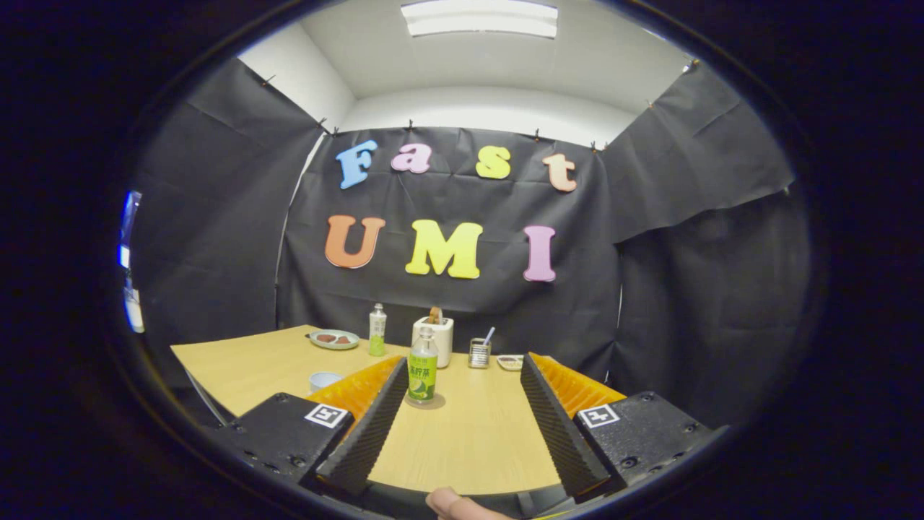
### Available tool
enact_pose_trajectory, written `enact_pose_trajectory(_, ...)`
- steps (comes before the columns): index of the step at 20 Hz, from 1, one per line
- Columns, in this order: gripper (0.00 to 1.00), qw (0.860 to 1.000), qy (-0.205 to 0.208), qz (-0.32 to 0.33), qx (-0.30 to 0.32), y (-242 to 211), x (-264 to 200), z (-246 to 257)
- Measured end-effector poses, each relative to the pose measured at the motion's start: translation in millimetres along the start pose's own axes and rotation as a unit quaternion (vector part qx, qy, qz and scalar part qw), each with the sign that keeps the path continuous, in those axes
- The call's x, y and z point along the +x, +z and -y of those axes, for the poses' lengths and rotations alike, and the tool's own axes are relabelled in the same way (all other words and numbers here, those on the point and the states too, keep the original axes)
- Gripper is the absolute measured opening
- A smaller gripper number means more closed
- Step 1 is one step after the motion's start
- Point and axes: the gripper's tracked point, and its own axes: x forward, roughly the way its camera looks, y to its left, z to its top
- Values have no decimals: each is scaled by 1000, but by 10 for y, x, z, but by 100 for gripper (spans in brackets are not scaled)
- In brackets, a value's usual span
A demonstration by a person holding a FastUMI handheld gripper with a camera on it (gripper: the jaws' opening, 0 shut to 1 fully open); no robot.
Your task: Take the bottle from table, then pour the juice into the cup, finally place the bottle on the coaster
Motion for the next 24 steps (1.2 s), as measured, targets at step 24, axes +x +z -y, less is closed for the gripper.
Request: enact_pose_trajectory(24, 100, 1000, -3, -22, 8, -212, 165, -9)
